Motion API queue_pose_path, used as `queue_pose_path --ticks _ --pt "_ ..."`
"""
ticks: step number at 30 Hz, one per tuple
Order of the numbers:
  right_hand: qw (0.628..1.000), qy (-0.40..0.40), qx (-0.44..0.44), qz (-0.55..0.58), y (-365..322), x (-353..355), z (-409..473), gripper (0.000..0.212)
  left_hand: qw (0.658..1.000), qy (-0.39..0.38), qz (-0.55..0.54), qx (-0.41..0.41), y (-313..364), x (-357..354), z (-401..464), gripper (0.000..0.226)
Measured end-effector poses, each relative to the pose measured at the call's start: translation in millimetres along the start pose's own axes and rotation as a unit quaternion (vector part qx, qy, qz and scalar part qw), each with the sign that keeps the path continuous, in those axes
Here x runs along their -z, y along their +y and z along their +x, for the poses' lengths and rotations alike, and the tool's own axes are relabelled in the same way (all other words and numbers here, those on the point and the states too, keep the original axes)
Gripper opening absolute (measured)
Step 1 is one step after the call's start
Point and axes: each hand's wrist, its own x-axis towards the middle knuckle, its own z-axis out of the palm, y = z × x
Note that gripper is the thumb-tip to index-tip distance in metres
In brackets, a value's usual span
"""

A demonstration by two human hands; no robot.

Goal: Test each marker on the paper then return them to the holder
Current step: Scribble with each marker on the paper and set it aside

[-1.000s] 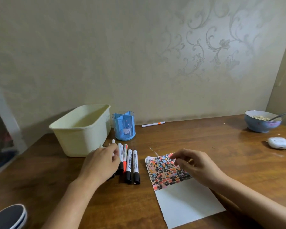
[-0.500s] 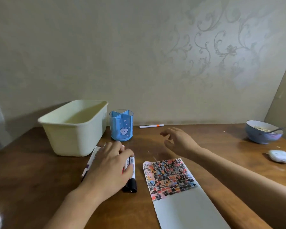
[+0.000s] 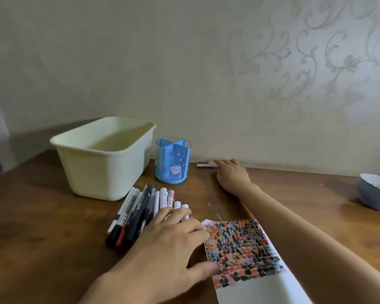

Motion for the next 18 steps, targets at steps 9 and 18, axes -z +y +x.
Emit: queue_pose_path --ticks 9,18 --pt "0.999 0.018 -0.001 -0.030 3 -2 7 0.042 1.000 -0.020 0.007 0.005 -3 -7 0 0.067" --pt "0.996 0.032 0.011 0.087 13 28 -33 0.012 0.997 -0.068 0.016 0.028 0 -4 -1 0.071"
